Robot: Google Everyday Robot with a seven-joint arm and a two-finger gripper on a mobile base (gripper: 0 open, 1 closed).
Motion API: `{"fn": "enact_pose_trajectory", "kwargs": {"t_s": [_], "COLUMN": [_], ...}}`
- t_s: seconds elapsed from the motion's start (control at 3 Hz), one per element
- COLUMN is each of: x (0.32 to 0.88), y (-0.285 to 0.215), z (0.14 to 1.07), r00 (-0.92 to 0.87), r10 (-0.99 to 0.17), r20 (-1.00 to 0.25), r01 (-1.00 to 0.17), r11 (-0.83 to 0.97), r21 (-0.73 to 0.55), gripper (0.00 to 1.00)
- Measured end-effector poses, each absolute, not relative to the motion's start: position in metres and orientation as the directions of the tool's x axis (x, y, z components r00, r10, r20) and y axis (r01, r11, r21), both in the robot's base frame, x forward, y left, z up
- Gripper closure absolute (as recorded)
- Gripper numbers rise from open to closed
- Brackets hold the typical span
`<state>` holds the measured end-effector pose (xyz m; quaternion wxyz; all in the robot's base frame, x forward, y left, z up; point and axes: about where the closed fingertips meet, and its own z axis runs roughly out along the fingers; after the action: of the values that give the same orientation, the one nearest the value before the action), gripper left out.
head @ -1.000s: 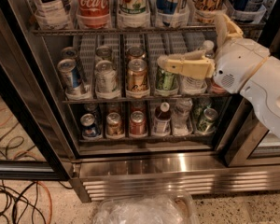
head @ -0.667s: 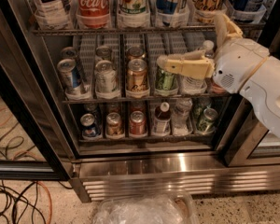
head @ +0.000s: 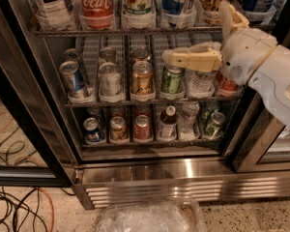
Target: Pick redbull can from top shelf of fridge
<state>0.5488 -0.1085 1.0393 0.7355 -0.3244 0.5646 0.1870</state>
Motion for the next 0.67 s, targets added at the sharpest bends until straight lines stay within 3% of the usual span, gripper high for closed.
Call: {"fn": "enact_pose_trajectory", "kwargs": {"t_s": [0.67], "x": [0.5717], "y": [-0.0811], "z": [1.0401], "r00": [0.304], "r10": [-0.069], "r20": [-0.95], "r01": [-0.679], "r11": [0.684], "r21": [-0.267], "gripper": [0.0]}}
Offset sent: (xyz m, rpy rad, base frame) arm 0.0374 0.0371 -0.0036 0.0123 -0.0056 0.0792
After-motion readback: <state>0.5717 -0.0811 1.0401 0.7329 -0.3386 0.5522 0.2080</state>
